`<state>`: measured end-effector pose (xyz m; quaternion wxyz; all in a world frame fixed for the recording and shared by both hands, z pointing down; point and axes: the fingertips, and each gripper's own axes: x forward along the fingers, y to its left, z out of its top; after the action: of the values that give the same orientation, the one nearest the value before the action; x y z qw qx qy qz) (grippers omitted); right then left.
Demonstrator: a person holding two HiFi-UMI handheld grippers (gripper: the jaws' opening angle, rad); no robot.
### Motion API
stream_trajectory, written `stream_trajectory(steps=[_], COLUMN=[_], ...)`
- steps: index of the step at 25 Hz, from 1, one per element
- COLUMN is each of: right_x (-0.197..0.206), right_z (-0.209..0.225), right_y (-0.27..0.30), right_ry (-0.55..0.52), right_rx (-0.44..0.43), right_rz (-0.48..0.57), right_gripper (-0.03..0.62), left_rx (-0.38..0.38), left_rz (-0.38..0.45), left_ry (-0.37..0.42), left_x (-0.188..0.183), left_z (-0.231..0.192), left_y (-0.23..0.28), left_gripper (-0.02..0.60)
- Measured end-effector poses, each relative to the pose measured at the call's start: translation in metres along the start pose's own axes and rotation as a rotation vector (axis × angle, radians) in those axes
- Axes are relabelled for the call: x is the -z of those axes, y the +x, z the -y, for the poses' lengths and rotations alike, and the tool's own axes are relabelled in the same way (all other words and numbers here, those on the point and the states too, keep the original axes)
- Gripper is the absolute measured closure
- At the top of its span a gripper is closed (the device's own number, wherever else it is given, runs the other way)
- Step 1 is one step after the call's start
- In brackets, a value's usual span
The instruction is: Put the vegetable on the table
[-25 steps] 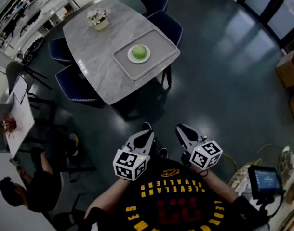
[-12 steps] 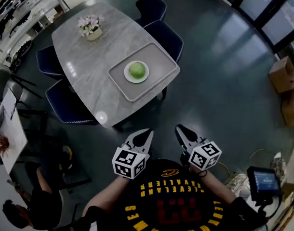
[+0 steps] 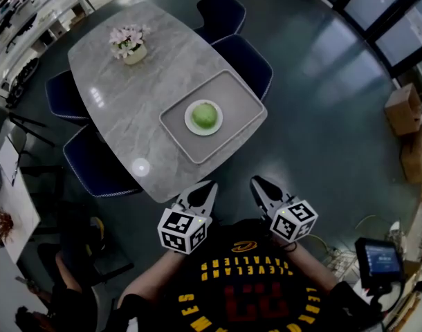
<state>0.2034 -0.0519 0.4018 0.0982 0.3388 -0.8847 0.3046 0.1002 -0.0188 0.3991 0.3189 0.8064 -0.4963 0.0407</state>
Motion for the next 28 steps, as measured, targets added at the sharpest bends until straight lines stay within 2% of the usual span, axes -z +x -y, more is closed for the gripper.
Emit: stream_trajectory(steps=[8, 12, 21, 28], right_x=[-0.011, -0.019, -0.062, -0.102], right_z=[0.002, 0.01, 0.039, 0.069], right_y=[0.04, 0.058, 0.131, 0.197], right_ry=[-0.014, -0.012, -0.013, -0.018], right_rx=[-0.019, -0.046, -0.192, -0.296], right_rz=[-0.042, -0.052, -0.092, -0.166], right_gripper=[0.553, 0.553, 0.553, 0.553], left_rx=[-0.015, -0.05, -0.207, -0.336], left_rz=[-0.003, 0.001, 0.042, 0.095], left_ry=[-0.043, -0.058, -0.097, -0.164], left_x=[-0.014, -0.022, -0.059, -0.1], left_z=[-0.034, -0.048, -0.094, -0.128], left_y=[0.016, 0.024, 0.058, 0.094], left_gripper=[0.581, 0.581, 0.581, 0.581])
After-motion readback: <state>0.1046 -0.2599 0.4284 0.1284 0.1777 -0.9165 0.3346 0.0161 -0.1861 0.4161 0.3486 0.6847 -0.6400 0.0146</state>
